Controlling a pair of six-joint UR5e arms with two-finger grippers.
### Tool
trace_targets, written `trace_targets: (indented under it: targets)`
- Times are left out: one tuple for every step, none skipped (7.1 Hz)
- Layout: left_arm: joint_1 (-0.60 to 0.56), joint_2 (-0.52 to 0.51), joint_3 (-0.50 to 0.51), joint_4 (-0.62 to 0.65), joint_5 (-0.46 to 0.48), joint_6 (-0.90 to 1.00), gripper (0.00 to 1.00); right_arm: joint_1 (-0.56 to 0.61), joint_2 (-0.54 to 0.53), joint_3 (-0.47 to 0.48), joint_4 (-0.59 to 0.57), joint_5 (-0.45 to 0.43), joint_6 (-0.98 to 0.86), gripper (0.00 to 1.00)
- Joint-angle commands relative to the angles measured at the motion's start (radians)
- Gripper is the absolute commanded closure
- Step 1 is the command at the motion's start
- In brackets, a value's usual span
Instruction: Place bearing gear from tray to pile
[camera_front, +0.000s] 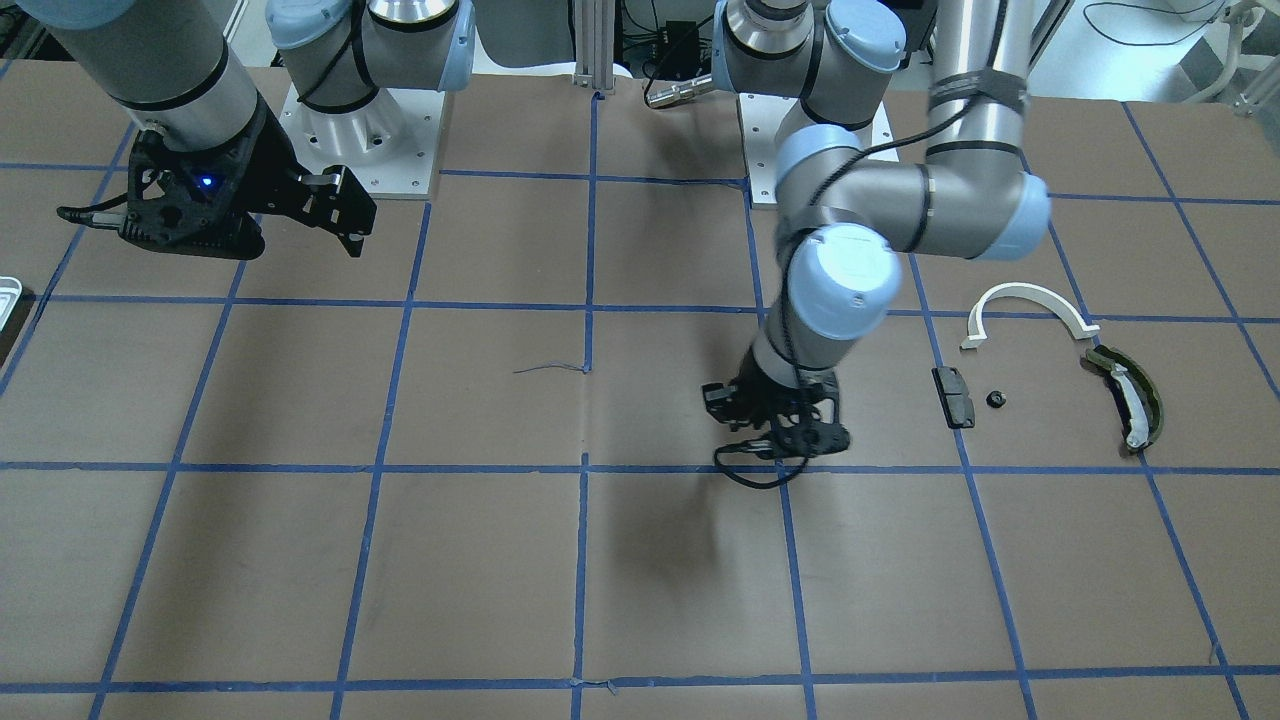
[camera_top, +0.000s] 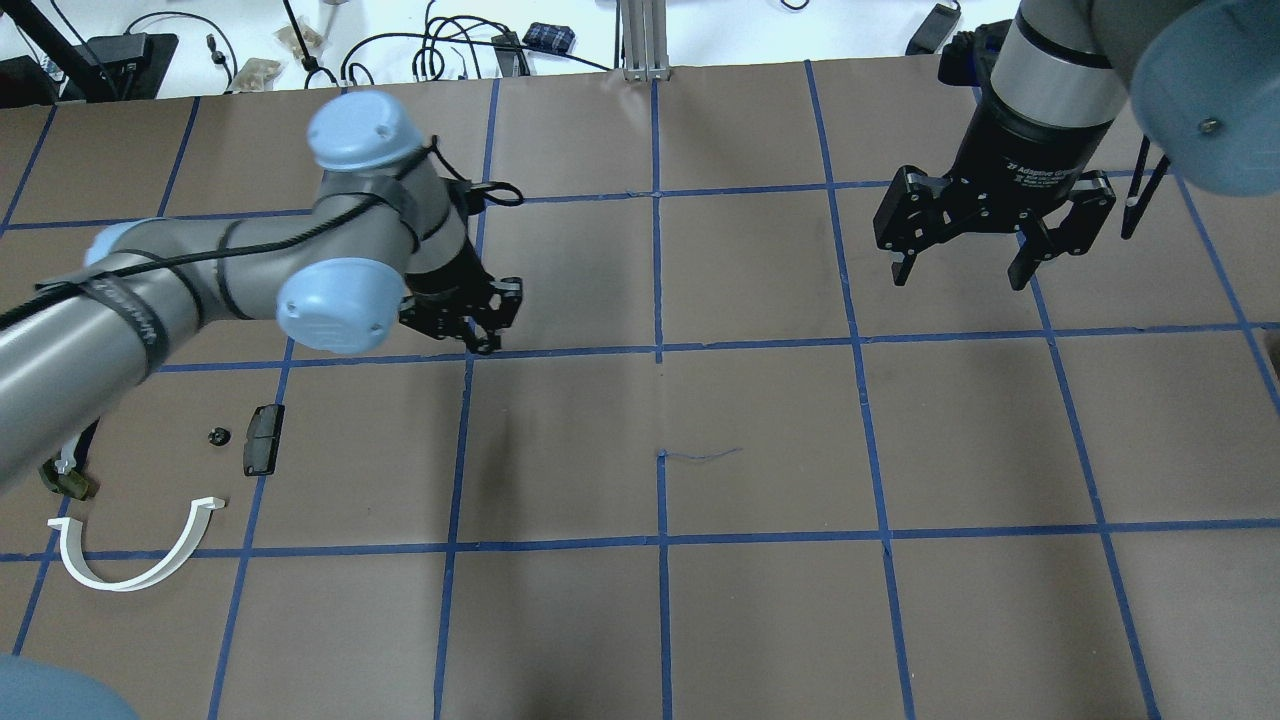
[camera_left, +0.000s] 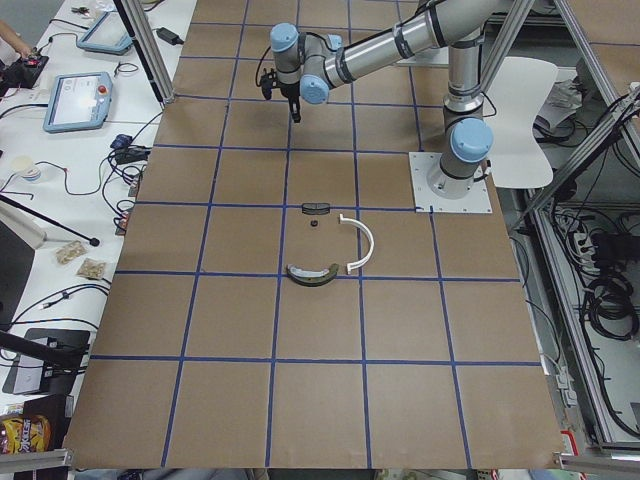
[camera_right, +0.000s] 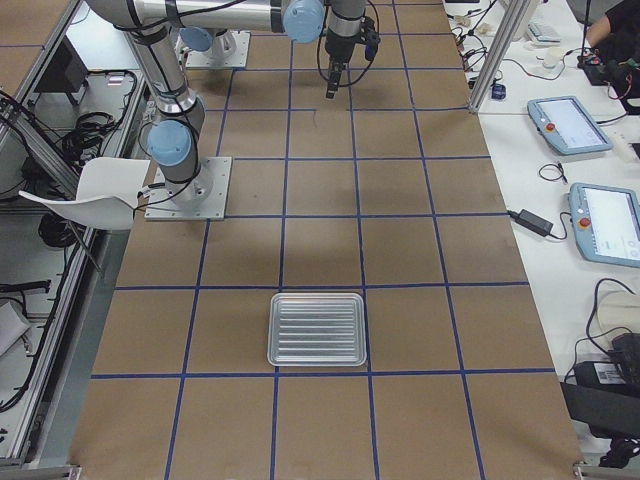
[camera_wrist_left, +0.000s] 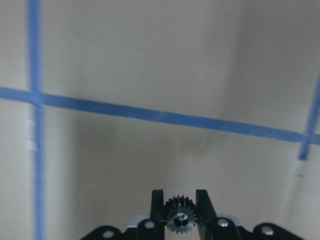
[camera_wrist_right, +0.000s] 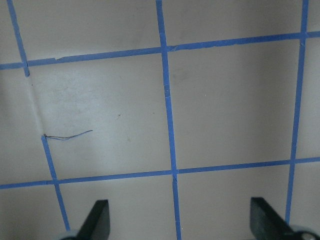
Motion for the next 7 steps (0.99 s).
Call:
trace_targets:
  targets:
    - [0.223,0.05,-0.002,-0.059,0.132,0.287,1.0,0.0,-0.001,0.0,0.0,-0.001,-0.001,0.0]
    - [0.283,0.059,-0.023,-0.065,0.144,0.365,1.0,0.0,-0.001,0.0,0.0,0.001,-0.001,0.0]
    - [0.357,0.061,-0.031,-0.062,0.15,0.446,1.0,0.0,-0.001,0.0,0.002,0.001,-0.001,0.0]
    - [0.437,0.055,-0.034,-0.047,0.144,0.567,1.0,0.0,-0.001,0.0,0.002,0.001,-0.001,0.0]
    - [0.498,0.032,-0.039,-0.007,0.143,0.658,1.0,0.0,-0.001,0.0,0.0,-0.001,-0.001,0.0]
    - [0.523,0.019,-0.048,0.01,0.137,0.694,1.0,0.0,-0.001,0.0,0.002,0.001,-0.001,0.0]
    - [0.528,0.019,-0.095,0.026,0.135,0.712,1.0,0.0,-0.001,0.0,0.002,-0.001,-0.001,0.0]
